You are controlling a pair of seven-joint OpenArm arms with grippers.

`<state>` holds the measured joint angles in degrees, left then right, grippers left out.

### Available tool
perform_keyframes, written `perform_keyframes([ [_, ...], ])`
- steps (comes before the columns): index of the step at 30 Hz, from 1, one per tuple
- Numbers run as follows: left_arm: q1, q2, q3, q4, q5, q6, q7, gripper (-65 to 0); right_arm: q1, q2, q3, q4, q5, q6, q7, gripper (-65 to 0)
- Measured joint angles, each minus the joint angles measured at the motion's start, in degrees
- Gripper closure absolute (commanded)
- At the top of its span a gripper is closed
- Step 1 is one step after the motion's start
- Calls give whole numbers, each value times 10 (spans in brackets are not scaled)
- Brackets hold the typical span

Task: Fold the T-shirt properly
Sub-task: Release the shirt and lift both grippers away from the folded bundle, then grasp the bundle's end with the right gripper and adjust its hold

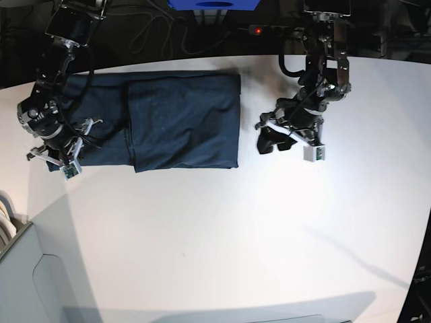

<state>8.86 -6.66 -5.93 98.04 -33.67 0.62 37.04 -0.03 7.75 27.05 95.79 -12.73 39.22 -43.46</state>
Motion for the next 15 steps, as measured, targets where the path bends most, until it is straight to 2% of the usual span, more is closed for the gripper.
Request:
perform_keyframes([
  [6, -2, -2, -32, 0, 2, 0, 0, -314, 14, 3, 108, -26, 3, 0, -1, -287],
  [9, -2, -2, -39, 0, 2, 0, 0, -314, 30, 4, 134, -62, 3, 0, 1, -378],
  [15, -3, -4, -41, 1, 2, 0, 0, -314, 25, 12, 134, -84, 5, 0, 1, -439],
])
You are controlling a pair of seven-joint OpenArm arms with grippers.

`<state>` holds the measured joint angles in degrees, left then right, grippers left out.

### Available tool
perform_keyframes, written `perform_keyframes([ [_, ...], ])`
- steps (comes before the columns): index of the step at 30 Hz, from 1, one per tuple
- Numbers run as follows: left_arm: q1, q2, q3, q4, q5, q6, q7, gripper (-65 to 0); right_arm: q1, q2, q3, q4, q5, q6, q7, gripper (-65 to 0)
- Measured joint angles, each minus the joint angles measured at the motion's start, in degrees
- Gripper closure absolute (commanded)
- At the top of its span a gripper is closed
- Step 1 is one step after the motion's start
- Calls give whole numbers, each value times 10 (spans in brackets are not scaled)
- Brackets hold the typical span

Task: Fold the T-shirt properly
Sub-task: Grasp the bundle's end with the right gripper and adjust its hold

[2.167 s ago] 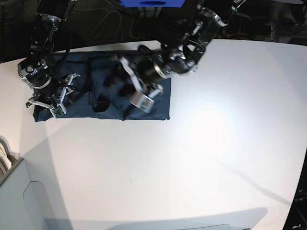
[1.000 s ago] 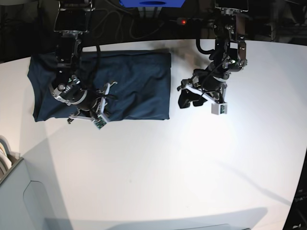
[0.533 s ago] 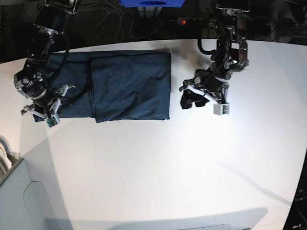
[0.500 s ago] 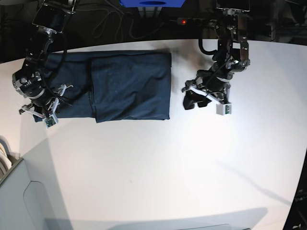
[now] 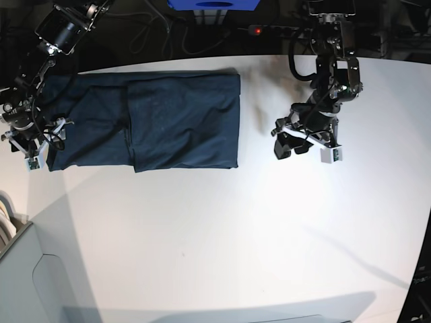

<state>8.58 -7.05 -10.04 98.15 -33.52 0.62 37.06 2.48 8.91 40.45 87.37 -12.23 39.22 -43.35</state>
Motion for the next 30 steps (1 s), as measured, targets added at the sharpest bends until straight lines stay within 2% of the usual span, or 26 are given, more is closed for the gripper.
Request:
perform_keyframes([
  [9, 0, 0, -1, 0, 0, 0, 0, -314, 0, -6, 2, -45, 3, 0, 2, -455],
  [30, 0, 1, 0, -1, 0, 0, 0, -314, -27, -2, 4, -48, 5, -1, 14, -449],
])
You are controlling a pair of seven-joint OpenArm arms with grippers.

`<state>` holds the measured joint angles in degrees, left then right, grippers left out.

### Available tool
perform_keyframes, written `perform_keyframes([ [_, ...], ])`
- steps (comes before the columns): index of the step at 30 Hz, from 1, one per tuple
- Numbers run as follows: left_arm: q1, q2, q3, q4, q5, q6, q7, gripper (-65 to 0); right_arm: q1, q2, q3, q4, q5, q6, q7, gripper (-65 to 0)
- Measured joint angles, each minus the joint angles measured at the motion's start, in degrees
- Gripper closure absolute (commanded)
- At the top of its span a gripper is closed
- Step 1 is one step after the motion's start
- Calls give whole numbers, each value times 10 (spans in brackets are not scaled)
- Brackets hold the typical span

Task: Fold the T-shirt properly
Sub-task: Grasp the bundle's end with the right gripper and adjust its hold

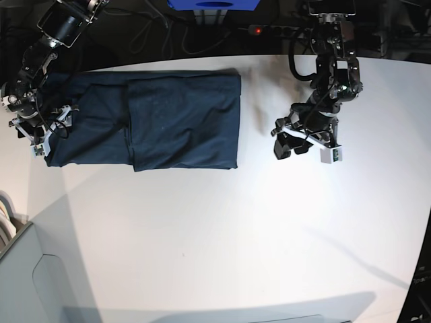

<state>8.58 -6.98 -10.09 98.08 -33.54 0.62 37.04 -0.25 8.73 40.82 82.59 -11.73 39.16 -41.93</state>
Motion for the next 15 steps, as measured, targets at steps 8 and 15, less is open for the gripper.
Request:
perform_keyframes([
  [8, 2, 0, 0, 0, 0, 0, 0, -314, -4, -5, -1, -5, 11, 0, 8, -310],
  [15, 2, 0, 0, 0, 0, 0, 0, -314, -2, -13, -4, -7, 15, 0, 10, -56],
])
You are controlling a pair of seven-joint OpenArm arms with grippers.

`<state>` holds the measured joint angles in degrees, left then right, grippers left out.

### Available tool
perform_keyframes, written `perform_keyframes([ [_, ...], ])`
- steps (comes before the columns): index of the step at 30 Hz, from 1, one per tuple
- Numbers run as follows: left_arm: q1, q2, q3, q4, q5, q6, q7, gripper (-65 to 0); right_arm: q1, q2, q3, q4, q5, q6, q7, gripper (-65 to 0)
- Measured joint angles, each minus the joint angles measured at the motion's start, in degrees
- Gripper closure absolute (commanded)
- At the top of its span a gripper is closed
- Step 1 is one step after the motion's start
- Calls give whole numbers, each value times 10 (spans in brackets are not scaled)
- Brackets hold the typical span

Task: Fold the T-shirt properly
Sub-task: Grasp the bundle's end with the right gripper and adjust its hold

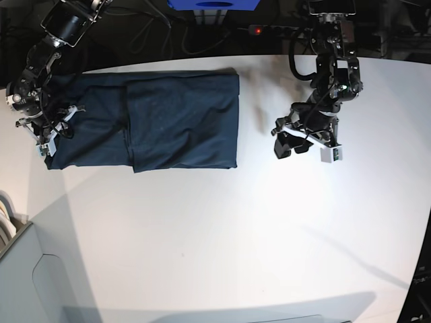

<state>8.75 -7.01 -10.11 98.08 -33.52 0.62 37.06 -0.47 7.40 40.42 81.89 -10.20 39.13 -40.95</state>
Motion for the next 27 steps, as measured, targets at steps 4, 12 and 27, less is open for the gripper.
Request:
perform_keyframes([
  [4, 1, 0, 0, 0, 0, 0, 0, -314, 13, 0, 0, -2, -9, 0, -10, -4],
  [12, 2, 0, 0, 1, 0, 0, 0, -314, 38, 0, -1, -5, -17, 0, -25, -7],
  [27, 11, 0, 0, 2, 0, 0, 0, -314, 47, 33, -20, 54, -17, 1, -57, -569],
])
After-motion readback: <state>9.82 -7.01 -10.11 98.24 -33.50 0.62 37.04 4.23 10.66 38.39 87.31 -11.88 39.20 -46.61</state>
